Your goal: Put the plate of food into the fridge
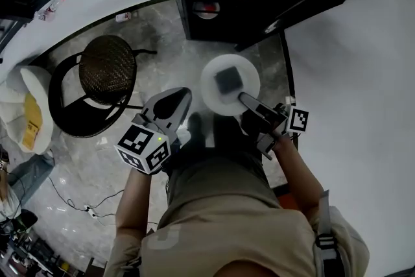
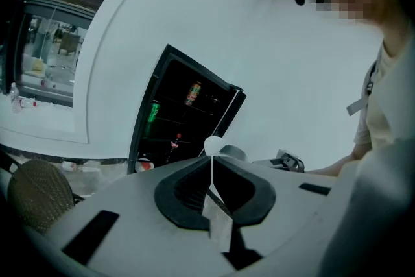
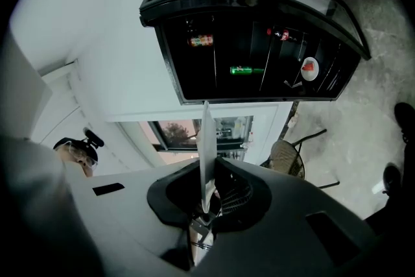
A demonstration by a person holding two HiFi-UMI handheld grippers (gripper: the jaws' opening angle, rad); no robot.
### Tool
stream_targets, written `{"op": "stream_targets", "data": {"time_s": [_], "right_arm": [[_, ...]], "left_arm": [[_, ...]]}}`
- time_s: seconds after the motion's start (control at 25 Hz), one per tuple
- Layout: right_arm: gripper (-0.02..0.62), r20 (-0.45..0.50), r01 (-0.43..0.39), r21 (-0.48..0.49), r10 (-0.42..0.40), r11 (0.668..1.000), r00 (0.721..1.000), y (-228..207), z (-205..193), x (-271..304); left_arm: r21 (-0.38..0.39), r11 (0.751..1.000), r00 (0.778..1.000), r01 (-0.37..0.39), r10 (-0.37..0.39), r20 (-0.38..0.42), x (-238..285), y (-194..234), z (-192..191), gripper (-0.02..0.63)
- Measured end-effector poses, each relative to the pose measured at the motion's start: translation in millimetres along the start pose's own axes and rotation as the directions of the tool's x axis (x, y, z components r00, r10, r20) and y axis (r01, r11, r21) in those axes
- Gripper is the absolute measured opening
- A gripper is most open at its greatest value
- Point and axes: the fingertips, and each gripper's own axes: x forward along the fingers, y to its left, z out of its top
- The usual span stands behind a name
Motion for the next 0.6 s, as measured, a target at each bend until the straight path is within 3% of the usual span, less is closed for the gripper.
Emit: {"op": "stream_targets", "data": {"time_s": [0.6], "right_arm": [[0.034, 0.04, -0.022, 0.021, 0.021, 1.0, 0.999, -51.5, 39.9, 10.0]], "left_arm": [[-0.046, 0.998, 0.997, -0.035, 0.032, -0.065, 34.0, 17.2, -30.4, 0.017]]}}
